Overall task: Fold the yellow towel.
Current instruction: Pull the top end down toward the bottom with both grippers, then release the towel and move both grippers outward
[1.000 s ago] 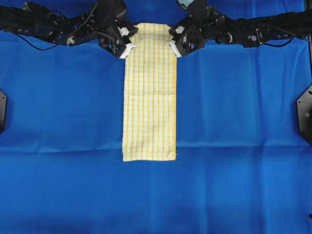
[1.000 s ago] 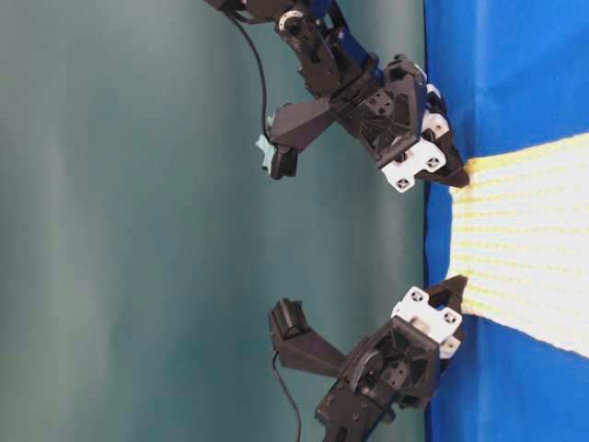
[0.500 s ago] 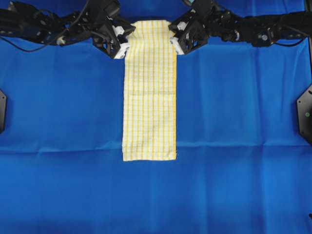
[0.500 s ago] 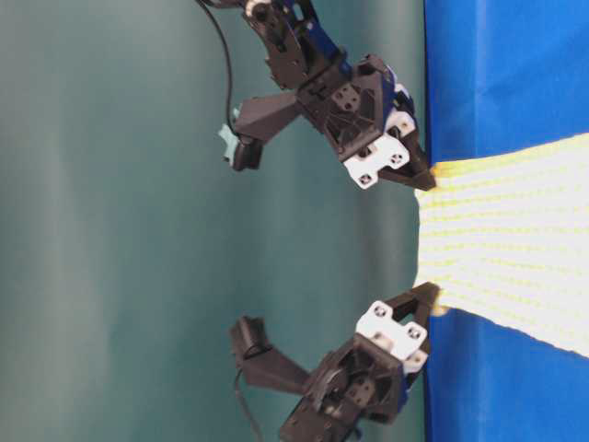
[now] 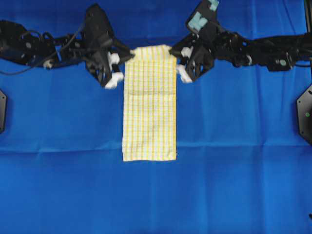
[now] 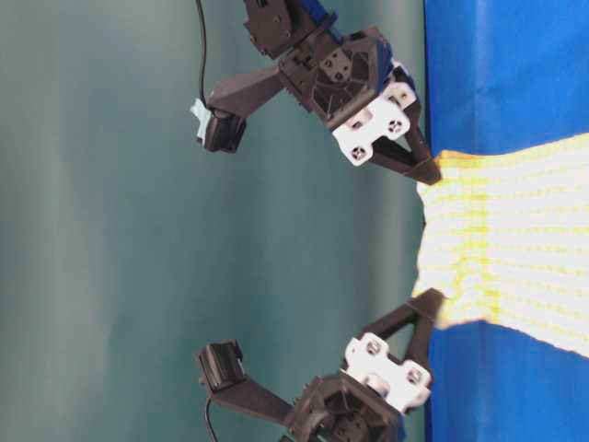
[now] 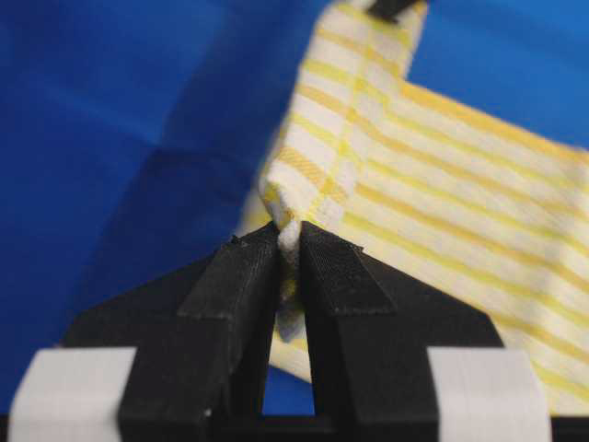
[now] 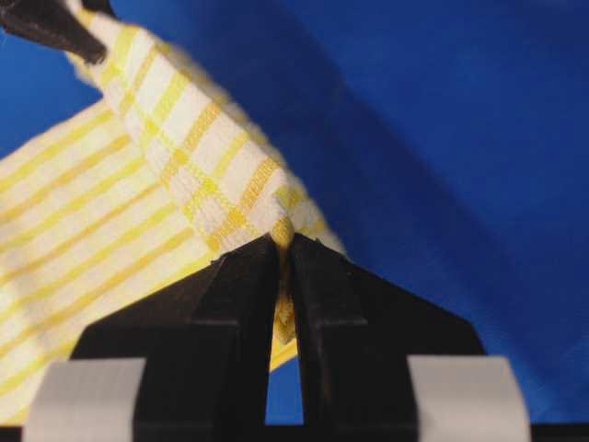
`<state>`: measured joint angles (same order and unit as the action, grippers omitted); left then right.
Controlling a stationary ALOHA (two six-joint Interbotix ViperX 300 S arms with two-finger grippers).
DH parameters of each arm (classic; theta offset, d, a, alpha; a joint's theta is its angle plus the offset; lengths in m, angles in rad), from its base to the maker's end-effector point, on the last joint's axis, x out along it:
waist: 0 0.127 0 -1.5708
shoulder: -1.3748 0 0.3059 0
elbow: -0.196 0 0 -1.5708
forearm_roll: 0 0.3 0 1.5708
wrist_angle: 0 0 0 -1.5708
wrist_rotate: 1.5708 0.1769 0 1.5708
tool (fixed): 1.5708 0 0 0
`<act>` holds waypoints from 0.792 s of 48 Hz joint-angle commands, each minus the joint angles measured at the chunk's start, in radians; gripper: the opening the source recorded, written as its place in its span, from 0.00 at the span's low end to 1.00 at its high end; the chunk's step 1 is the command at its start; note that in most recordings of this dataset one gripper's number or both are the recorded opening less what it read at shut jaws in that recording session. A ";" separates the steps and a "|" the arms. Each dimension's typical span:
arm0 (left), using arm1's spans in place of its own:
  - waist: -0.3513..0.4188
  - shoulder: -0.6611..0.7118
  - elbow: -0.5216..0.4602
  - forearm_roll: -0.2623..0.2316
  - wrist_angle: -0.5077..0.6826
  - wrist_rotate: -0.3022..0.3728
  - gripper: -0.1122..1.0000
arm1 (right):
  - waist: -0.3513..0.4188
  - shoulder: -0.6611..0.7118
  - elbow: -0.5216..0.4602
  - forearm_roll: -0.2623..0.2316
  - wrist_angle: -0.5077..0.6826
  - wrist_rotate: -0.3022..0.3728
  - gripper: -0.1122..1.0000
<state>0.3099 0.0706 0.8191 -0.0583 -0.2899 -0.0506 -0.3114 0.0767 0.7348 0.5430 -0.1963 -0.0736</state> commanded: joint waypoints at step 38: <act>-0.425 -0.035 0.052 -0.003 -0.017 -0.209 0.16 | 0.379 -0.046 0.060 0.129 -0.066 0.003 0.14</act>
<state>-0.0874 0.0598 0.8790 -0.0598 -0.2991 -0.2500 0.0430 0.0583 0.7992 0.6627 -0.2531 -0.0721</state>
